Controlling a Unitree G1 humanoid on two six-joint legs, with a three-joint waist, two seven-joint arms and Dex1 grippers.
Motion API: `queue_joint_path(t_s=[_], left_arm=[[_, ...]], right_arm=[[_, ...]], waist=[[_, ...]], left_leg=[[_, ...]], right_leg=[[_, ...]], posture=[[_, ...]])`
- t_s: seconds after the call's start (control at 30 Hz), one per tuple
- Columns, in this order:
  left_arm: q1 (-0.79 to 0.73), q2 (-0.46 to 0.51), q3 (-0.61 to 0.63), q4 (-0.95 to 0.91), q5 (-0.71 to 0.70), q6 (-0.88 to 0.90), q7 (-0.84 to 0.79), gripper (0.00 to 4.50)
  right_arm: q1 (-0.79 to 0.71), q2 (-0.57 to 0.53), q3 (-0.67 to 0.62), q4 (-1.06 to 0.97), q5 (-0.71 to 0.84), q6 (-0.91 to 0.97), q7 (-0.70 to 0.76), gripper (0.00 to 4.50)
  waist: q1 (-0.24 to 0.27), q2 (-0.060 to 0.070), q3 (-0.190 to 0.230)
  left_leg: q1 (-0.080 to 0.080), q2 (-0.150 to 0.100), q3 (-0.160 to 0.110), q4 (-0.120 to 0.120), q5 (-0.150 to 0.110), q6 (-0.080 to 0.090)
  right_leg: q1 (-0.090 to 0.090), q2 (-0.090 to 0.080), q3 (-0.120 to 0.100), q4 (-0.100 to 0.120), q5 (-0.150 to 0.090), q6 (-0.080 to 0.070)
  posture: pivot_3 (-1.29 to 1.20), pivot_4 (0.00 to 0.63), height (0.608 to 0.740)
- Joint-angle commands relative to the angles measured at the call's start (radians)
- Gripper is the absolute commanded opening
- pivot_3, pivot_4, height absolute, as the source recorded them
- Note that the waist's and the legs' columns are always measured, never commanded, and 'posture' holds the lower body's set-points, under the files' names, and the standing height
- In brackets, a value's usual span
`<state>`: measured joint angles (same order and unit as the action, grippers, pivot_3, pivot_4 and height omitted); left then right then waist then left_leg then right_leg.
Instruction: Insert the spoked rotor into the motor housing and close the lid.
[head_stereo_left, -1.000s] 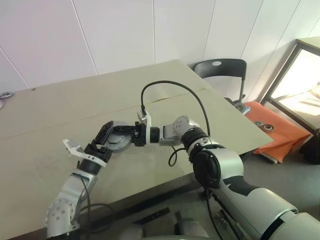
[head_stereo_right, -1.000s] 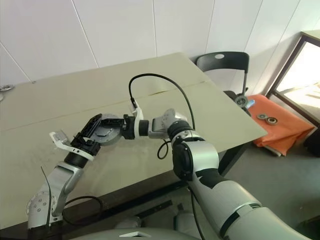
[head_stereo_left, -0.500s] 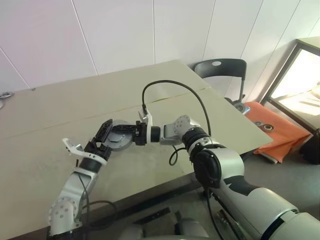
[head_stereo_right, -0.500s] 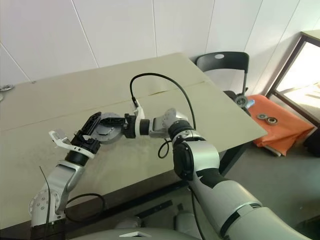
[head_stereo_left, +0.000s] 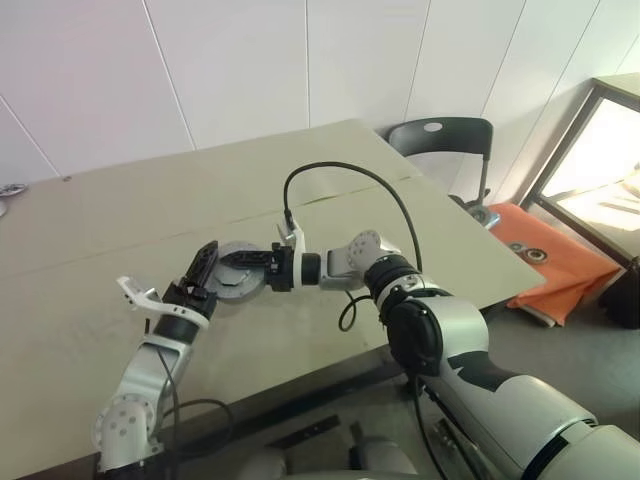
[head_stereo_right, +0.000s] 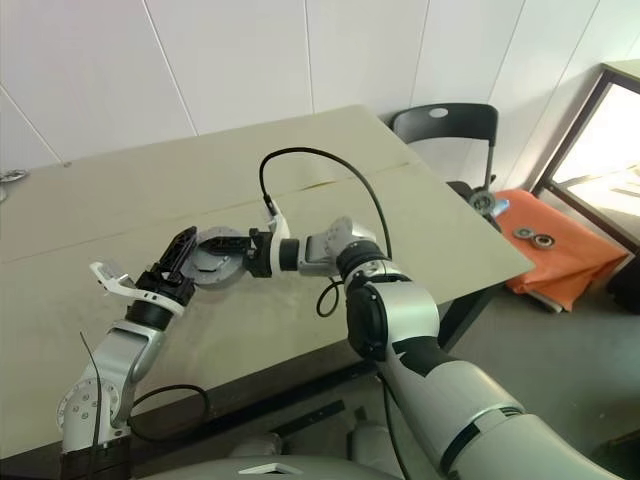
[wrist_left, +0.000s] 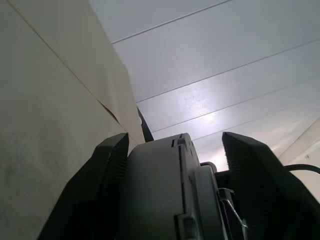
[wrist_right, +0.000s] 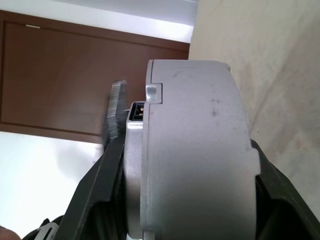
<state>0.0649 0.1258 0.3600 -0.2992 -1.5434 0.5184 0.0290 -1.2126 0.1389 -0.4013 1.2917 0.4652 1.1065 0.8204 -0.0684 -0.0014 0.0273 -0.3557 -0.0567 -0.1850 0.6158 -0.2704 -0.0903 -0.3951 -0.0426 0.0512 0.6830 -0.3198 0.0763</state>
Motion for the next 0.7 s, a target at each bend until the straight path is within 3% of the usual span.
queue_joint_path(t_s=[0.03, 0.5, 0.6, 0.7], left_arm=[[-0.025, -0.003, -0.001, -0.026, -0.025, 0.004, -0.006, 2.58], [-0.018, -0.012, -0.006, -0.052, -0.112, 0.036, -0.002, 2.58], [-0.019, -0.014, -0.010, -0.058, -0.126, 0.038, -0.007, 2.02], [-0.021, -0.014, -0.011, -0.039, -0.145, 0.042, 0.018, 1.92]], right_arm=[[-0.019, 0.023, -0.013, -0.019, 0.023, 0.008, 0.006, 2.32], [-0.016, 0.021, -0.021, -0.016, 0.026, -0.002, -0.016, 2.32], [-0.016, 0.021, -0.022, -0.015, 0.028, -0.005, -0.022, 2.32], [-0.015, 0.022, -0.024, -0.014, 0.029, -0.008, -0.028, 2.32]], waist=[[0.000, 0.000, 0.000], [0.000, -0.001, 0.000], [0.000, -0.001, 0.000], [0.000, -0.001, 0.000]], left_leg=[[0.000, 0.000, 0.000, 0.000, 0.000, 0.000], [0.000, 0.000, 0.000, 0.000, 0.000, 0.000], [0.000, 0.000, 0.000, 0.000, 0.000, 0.000], [0.000, 0.000, 0.000, 0.000, 0.000, 0.000]], right_leg=[[0.000, 0.000, 0.000, 0.000, 0.000, 0.000], [0.000, 0.000, 0.000, 0.000, 0.000, 0.000], [0.000, 0.000, 0.000, 0.000, 0.000, 0.000], [0.000, 0.000, 0.000, 0.000, 0.000, 0.000]], posture=[[0.00, 0.000, 0.740], [0.00, 0.000, 0.740], [0.00, 0.000, 0.740], [0.00, 0.000, 0.740]])
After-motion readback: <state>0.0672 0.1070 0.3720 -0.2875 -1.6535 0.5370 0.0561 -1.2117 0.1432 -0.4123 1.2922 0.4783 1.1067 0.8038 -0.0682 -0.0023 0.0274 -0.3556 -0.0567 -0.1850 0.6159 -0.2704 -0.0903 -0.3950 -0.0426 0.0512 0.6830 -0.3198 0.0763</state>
